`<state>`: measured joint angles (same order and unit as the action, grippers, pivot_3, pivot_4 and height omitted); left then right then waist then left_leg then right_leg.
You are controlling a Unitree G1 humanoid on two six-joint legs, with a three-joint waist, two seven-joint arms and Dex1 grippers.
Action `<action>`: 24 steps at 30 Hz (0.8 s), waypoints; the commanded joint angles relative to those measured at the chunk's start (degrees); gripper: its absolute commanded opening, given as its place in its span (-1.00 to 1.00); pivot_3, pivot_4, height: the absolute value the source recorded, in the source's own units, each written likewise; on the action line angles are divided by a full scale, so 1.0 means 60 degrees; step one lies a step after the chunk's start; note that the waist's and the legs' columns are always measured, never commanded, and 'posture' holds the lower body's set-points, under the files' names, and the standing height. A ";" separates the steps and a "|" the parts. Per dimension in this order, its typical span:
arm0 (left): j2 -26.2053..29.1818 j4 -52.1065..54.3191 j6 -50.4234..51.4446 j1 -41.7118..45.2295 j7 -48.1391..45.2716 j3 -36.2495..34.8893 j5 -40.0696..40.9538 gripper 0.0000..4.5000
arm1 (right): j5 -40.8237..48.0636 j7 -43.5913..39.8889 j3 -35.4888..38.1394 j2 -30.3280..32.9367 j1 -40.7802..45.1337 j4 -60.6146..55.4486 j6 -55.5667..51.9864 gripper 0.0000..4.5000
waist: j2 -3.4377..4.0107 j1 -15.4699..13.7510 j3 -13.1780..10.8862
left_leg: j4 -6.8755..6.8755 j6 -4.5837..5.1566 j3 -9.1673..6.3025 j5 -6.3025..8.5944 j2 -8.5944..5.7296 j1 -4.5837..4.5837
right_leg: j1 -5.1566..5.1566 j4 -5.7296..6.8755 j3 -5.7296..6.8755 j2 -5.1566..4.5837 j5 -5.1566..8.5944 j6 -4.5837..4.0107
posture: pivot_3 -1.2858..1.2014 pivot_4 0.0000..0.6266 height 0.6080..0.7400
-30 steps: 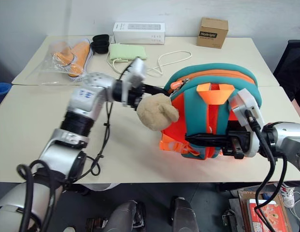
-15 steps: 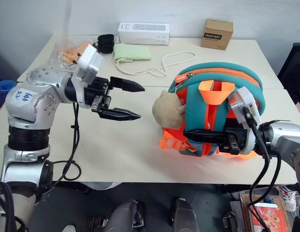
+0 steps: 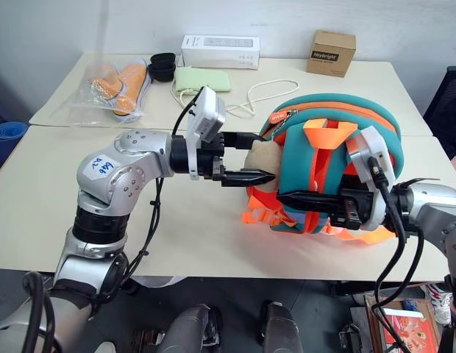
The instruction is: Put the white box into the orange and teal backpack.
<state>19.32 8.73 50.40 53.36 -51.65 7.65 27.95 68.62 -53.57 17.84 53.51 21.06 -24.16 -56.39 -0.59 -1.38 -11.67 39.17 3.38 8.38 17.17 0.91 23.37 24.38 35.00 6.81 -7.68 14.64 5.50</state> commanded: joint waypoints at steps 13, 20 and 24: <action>0.2025 -0.1194 -0.0346 0.0931 -0.1603 -0.0570 0.0494 -0.82 | -0.0363 -0.0105 0.0400 0.0142 -0.0559 0.0213 0.0269 -1.00 | 0.0000 0.0011 0.0000 | 0.0000 -0.0001 0.0003 0.0000 0.0001 0.0000 | 0.0006 0.0002 0.0001 0.0003 0.0002 -0.0003 | 0.03 -0.52 1.00; 0.3707 -0.3509 -0.2505 0.1367 -0.3706 -0.0099 -0.0608 -0.82 | -0.0643 -0.0048 0.0867 0.0095 -0.0774 0.0579 0.0492 -1.00 | 0.0004 0.0087 0.0002 | -0.0014 -0.0006 0.0032 0.0004 0.0001 -0.0001 | 0.0026 0.0018 0.0069 0.0012 0.0003 -0.0004 | 0.03 -0.52 1.00; 0.3788 -0.4221 -0.4325 0.0931 -0.3838 0.0725 -0.1933 -0.82 | -0.0735 -0.0098 0.1076 0.0021 -0.1016 0.0485 0.0708 -1.00 | 0.0003 0.0041 0.0002 | -0.0011 -0.0005 0.0031 0.0004 0.0000 0.0001 | 0.0025 0.0012 0.0072 0.0011 0.0003 -0.0004 | 0.03 -0.52 1.00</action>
<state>41.17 -15.17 30.02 60.09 -74.50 10.37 20.82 64.08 -53.78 21.40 53.55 15.41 -20.28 -53.60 -0.57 -1.13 -11.66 39.11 3.36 8.57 17.20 0.92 23.38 24.53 35.06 7.23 -7.62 14.66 5.47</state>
